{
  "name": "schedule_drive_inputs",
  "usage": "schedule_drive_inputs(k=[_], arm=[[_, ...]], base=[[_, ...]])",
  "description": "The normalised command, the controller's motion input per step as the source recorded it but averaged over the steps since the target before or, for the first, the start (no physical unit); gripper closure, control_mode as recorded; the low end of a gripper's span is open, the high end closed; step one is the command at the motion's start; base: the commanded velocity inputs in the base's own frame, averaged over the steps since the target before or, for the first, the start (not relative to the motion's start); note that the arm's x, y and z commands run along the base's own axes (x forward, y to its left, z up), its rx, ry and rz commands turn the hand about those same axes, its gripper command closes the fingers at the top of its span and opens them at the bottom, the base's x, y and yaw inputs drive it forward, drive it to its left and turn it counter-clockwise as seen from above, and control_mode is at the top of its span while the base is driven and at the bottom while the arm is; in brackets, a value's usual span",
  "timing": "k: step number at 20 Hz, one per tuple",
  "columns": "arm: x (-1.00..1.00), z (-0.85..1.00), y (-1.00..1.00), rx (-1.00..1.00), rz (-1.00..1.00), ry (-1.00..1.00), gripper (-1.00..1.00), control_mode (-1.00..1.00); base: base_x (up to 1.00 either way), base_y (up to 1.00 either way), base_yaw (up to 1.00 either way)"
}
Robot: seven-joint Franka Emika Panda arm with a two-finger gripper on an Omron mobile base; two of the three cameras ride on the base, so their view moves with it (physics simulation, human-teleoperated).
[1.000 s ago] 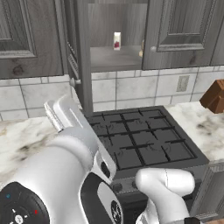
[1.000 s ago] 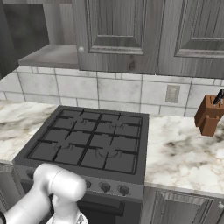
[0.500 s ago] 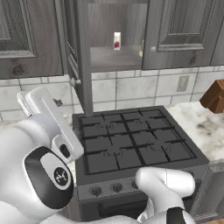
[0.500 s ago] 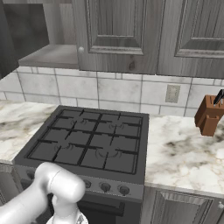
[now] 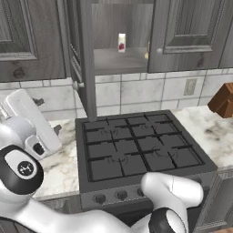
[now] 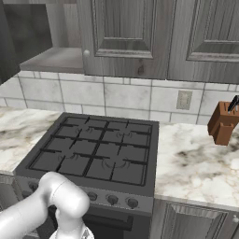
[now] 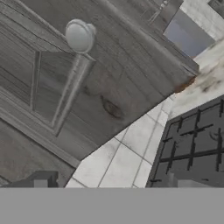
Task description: Pick the candle and jar from the dining table and place them in the open cabinet. Close the cabinet after placing the objects.
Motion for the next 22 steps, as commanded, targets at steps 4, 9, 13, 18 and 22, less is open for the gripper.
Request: schedule_drive_inputs(k=[4, 9, 13, 18, 22], arm=[[0.52, 0.0, 0.37, -0.01, -0.1, -0.07, -1.0, -1.0], [0.49, 0.0, 0.21, 0.0, -0.12, -0.05, -1.0, -1.0], [0.45, 0.0, 0.15, -0.01, -0.14, -0.11, -1.0, -1.0], [0.35, 0.0, 0.09, -0.04, -0.16, -0.1, -1.0, -1.0], [0.43, 0.0, 0.0, -0.03, -0.17, -0.06, -1.0, -1.0]], base=[[0.0, 0.0, 0.0], [0.0, 0.0, 0.0], [0.0, 0.0, 0.0], [0.0, 0.0, 0.0], [0.0, 0.0, 0.0]])
